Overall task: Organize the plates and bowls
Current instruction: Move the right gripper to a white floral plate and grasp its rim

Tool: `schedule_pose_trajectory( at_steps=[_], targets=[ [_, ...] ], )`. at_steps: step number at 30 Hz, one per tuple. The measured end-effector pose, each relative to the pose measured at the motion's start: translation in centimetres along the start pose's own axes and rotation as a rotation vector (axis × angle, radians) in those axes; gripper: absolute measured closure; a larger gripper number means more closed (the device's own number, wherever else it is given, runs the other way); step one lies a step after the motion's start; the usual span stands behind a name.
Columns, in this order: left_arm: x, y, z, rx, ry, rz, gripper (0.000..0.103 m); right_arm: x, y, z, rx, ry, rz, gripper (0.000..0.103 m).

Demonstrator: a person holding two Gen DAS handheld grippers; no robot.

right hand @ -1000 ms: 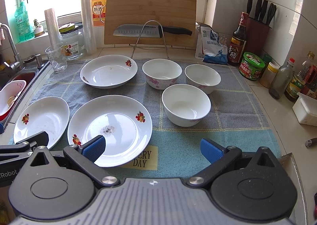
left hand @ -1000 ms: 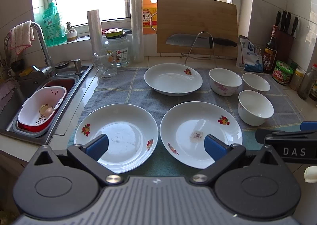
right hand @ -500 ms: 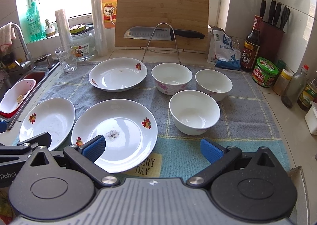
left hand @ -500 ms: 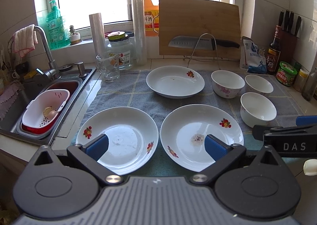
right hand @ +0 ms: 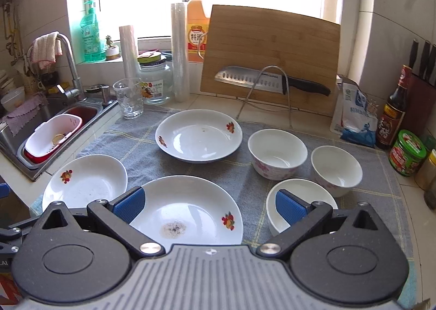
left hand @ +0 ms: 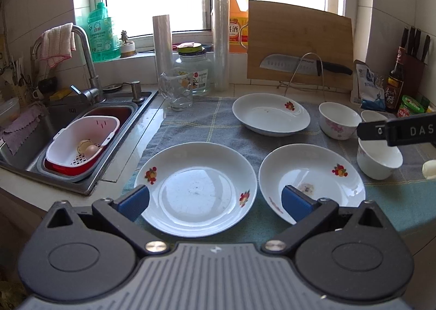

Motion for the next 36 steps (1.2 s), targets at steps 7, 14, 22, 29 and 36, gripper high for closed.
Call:
schedule_pose_trajectory(
  at_steps=[7, 14, 22, 29, 36],
  targets=[
    [-3.4, 3.2, -2.3, -0.128, 0.010, -0.039, 0.001, -3.5, -0.8, -2.6, 0.072, -0.106, -0.022, 0.000],
    [-8.0, 5.9, -4.1, -0.134, 0.103, -0.137, 0.001, -7.5, -1.1, -5.7, 0.104, -0.189, -0.103, 0.000],
    [-10.9, 6.0, -5.4, -0.162, 0.198, -0.144, 0.001, -11.0, -2.1, -8.4, 0.137, -0.216, -0.159, 0.000],
    [-12.1, 5.6, -5.4, -0.202, 0.230, -0.149, 0.000, -14.4, -2.9, -10.0, 0.193, -0.255, -0.208, 0.000],
    [-12.4, 5.6, -5.8, -0.236, 0.280, -0.107, 0.000, -18.4, -3.5, -11.0, 0.211, -0.338, -0.282, 0.000]
  ],
)
Point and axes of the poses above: each gripper's, at about its wrist camera, not at the fingertips, and x roughly against the way its jaws point, z to its right, y to its underside, the point moved 4 cm from there along -x, roughly the way its jaws point, and after that the axes turned 6 degrees about -y, right-handed, at the moved point
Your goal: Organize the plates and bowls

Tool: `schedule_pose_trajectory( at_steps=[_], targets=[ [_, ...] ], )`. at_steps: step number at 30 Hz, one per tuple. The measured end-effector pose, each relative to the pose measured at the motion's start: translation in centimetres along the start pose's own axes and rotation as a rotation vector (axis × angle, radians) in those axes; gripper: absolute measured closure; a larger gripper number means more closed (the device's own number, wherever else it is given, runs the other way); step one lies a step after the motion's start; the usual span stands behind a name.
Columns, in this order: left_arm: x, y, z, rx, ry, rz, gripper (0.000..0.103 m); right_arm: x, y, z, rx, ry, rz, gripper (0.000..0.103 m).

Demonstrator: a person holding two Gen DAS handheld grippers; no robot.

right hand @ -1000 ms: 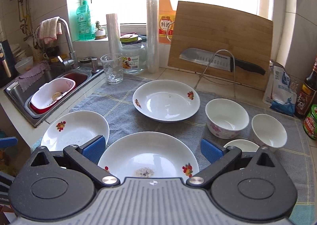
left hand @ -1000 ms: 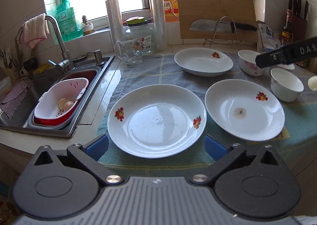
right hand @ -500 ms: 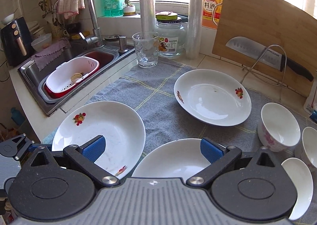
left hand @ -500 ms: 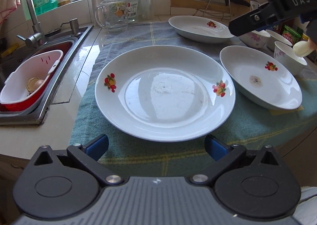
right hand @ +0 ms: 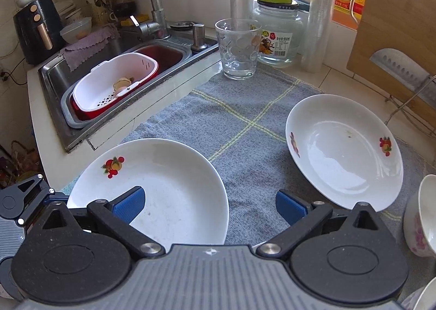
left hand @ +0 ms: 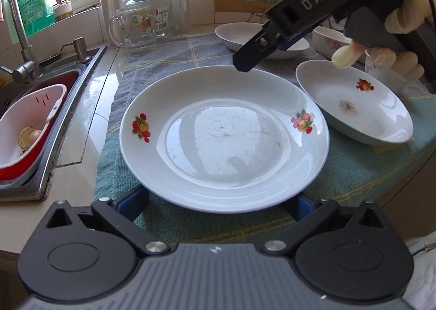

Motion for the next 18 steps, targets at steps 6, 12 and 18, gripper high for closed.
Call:
schedule_pose_trajectory(
  at_steps=[6, 12, 18],
  targets=[
    [0.0, 0.1, 0.0, -0.008, 0.011, 0.031, 0.000, -2.9, -0.5, 0.9, -0.041, -0.139, -0.079, 0.000],
    [-0.1, -0.2, 0.0, -0.028, 0.027, 0.022, 0.000, -4.4, -0.4, 1.0, -0.054, -0.245, -0.139, 0.006],
    [-0.2, -0.2, -0.1, -0.048, 0.048, 0.036, 0.001, -5.2, -0.6, 1.3, -0.019, -0.275, -0.178, 0.022]
  ],
)
Point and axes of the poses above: each gripper's, at about its wrist camera, not at the fingertips, and x roughly against the way its jaws point, z to its right, y to its underside, the point moved 4 cm from there along -x, roughly the way its jaws point, and after that the axes turned 6 degrees about -y, right-handed, at the moved point
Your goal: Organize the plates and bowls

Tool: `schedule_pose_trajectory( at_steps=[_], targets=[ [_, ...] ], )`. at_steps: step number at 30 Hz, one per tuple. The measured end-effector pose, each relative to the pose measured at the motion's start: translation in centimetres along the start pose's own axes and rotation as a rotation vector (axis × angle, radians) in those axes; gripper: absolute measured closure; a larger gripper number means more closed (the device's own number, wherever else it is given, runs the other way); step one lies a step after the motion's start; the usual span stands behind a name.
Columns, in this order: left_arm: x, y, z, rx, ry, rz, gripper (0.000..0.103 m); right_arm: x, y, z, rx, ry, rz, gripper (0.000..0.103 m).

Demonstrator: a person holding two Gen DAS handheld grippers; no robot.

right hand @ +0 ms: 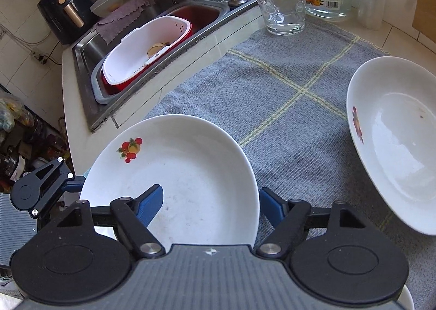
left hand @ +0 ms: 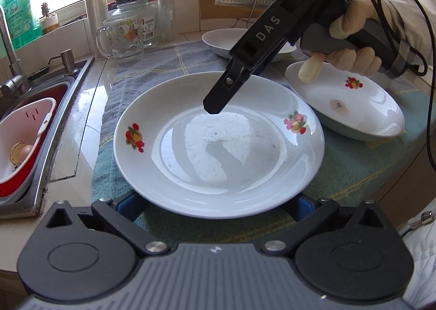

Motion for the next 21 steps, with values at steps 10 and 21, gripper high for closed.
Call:
schedule_pose_trajectory(
  at_steps=[10, 21],
  targets=[
    [-0.1, -0.2, -0.2, -0.030, 0.032, -0.008, 0.001, -0.1, -0.9, 0.9, -0.035, -0.107, -0.038, 0.029],
    [-0.1, -1.2, -1.0, -0.026, 0.049, -0.031, 0.001, 0.7, -1.5, 0.5, -0.035, -0.116, -0.024, 0.029]
  ],
)
Point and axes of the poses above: each gripper's, at about its wrist camera, not at the fingertips, and x roughly against the way its jaws point, z to its right, y to its underside, the point moved 4 cm from there along -x, roughly the way its jaws point, and after that the axes turned 6 degrees about -y, right-handed, at the moved point
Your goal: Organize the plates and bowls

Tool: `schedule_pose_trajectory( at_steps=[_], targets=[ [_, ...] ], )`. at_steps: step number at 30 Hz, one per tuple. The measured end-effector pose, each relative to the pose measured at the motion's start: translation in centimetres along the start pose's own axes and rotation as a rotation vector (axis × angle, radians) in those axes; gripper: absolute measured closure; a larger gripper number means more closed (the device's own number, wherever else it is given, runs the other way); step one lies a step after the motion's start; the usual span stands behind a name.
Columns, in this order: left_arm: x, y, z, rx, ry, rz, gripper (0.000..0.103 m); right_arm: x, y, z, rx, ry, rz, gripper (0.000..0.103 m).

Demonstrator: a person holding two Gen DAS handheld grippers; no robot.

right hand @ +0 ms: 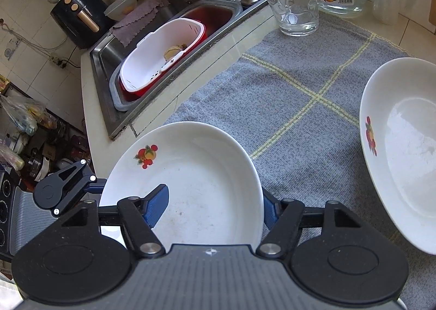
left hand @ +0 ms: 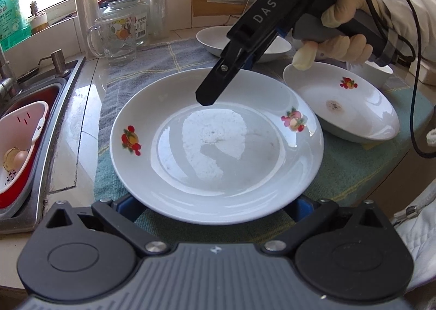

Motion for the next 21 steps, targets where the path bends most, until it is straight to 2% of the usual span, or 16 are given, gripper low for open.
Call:
schedule_pose_trajectory(
  at_steps=[12, 21],
  targets=[
    [-2.3, -4.5, -3.7, -0.044, 0.025, 0.017, 0.001, 0.6, -4.4, 1.8, 0.005, 0.042, 0.085, 0.028],
    [-5.0, -6.6, -6.5, -0.085, 0.035, 0.032, 0.001, -0.1, -7.2, 3.9, -0.019, 0.078, 0.121, 0.028]
  ],
)
Point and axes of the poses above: each gripper's, at about its wrist camera, not at the fingertips, and x roughly against the way its jaws point, z to its right, y to its underside, the point moved 4 cm from there along -x, roughly the way its jaws point, and after that the axes turned 6 degrees about -y, right-handed, at the moved point
